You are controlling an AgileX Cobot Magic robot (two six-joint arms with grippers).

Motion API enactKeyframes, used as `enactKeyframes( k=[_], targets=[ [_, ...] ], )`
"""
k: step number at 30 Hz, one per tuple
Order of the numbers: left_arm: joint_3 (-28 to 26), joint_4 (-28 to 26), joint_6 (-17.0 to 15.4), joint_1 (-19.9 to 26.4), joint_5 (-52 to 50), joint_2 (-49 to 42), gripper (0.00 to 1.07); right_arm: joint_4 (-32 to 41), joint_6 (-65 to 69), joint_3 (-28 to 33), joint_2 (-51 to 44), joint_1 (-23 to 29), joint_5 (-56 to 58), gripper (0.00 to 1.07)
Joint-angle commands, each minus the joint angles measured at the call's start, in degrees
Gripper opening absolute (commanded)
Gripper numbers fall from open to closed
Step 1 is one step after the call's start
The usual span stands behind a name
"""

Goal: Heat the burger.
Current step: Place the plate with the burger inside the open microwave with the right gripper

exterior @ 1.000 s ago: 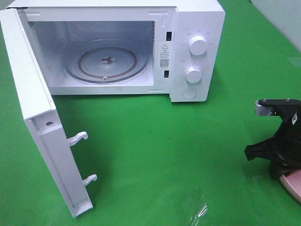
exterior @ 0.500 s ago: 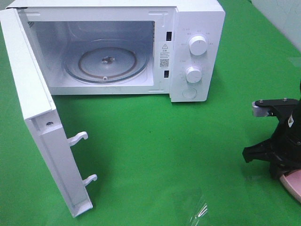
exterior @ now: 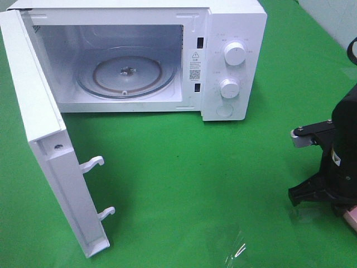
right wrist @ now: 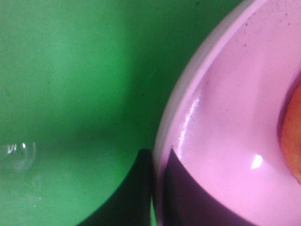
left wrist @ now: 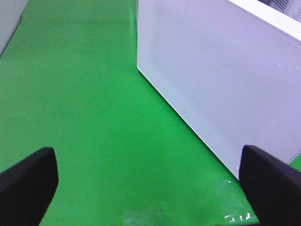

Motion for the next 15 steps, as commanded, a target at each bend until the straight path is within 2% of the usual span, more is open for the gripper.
enactKeyframes(
  k=[1,9,15],
  targets=[
    [0.23,-0.06,-0.23,0.0,-0.63,-0.8,0.96,-2.86,2.01,0.29,0.34,1.26,2.92,0.0],
    [0.23,-0.06,-0.23,0.0,-0.63,-0.8,0.96,-6.13,4.87,0.29,-1.43,5.5,6.25,0.0],
    [0.23,-0.06,-0.23,0.0,-0.63,-0.8,0.96,-7.45,4.58,0.46,-4.64,6.65,9.22,0.0]
  ],
)
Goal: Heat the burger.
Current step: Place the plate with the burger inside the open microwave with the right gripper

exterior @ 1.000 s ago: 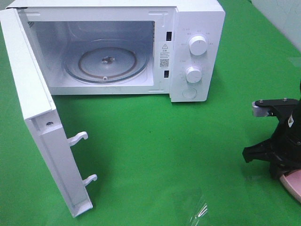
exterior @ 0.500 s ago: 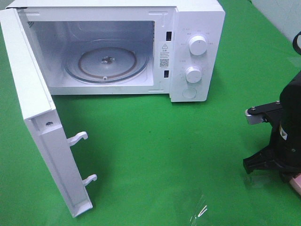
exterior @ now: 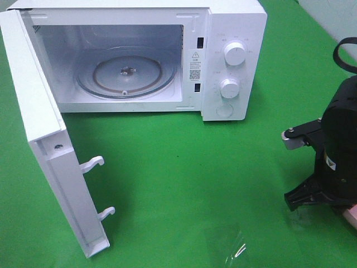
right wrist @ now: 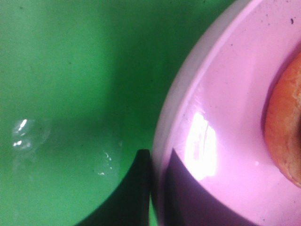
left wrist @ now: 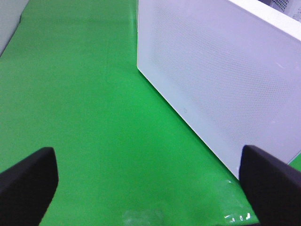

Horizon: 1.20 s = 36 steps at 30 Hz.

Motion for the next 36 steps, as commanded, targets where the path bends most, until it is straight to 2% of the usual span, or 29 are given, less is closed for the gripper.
enactKeyframes(
  k=[1,14,20,25,29,36],
  targets=[
    [0.23,-0.06,-0.23,0.0,-0.63,-0.8,0.96,-3.27,0.0,0.69,-2.69,0.4,4.58,0.0],
    [0.23,-0.06,-0.23,0.0,-0.63,-0.8,0.96,-3.27,-0.46,4.76,-10.03,0.4,6.42,0.0],
    [0.23,-0.06,-0.23,0.0,-0.63,-0.8,0.96,-3.78,-1.2,4.98,-13.46,6.65,10.2,0.0],
    [0.23,-0.06,-0.23,0.0,-0.63,-0.8,0.96,-3.78,-1.2,4.98,-13.81,8.59,10.71,0.0],
    [0.23,-0.06,-0.23,0.0,-0.63,-0.8,0.96,-3.78,-1.2,4.98,-14.67,13.41,11.29,0.0],
    [0.23,-0.06,-0.23,0.0,-0.63,-0.8,0.96,-4.01,-1.2,4.98,-14.84,17.7,11.97,0.0]
  ],
)
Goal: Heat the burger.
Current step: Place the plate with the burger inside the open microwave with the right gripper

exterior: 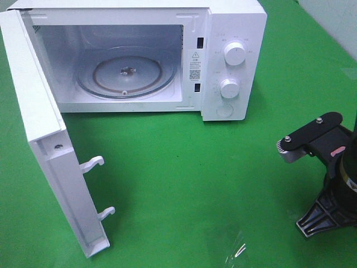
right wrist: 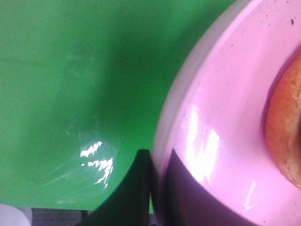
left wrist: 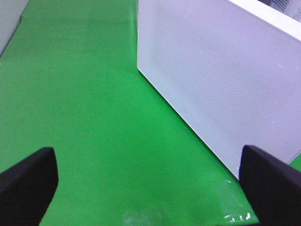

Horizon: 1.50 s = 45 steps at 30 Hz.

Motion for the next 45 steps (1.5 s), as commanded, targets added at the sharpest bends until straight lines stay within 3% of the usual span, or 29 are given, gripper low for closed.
enactKeyframes(
  k=[1,17,24,45],
  targets=[
    [0.23,-0.06,-0.23,0.0,-0.63,-0.8,0.96,-3.55,-0.69,0.0,-0.57,4.13,2.52,0.0],
    [0.23,-0.06,-0.23,0.0,-0.63,-0.8,0.96,-4.01,0.23,0.0,-0.57,18.16,4.07,0.0],
    [0.23,-0.06,-0.23,0.0,-0.63,-0.8,0.96,-5.27,0.23,0.0,-0.57,21.14,4.07,0.0],
    [0.23,-0.06,-0.23,0.0,-0.63,-0.8,0.96,-11.52,-15.3,0.0,-0.57,21.26,-0.69,0.0]
  ],
)
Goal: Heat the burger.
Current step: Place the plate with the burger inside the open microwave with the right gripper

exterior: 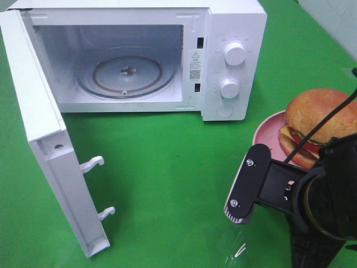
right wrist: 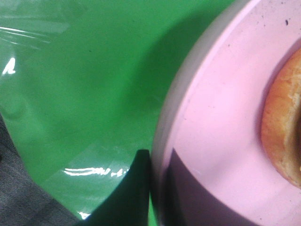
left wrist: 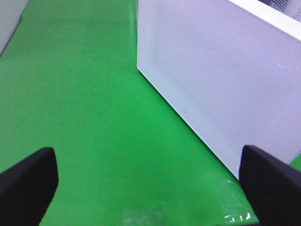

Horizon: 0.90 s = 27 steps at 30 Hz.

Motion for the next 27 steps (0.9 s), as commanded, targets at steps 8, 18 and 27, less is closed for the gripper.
enactKeyframes(
  k=[8,18,27],
  targets=[
    [0.23,-0.06,-0.23,0.0,-0.63,-0.8,0.96,-3.84,-9.85,-0.11,-0.57,0.06,-4.58,0.0],
    [0.23,-0.06,-0.23,0.0,-0.63,-0.8,0.96,-7.28,-18.51,-0.11,-0.57,0.06,-10.43,0.0],
    [0.23,-0.06,-0.23,0.0,-0.63,-0.8,0.96,-10.94,-21.26,-0.11,-0.57,0.06,-13.92,0.0]
  ],
)
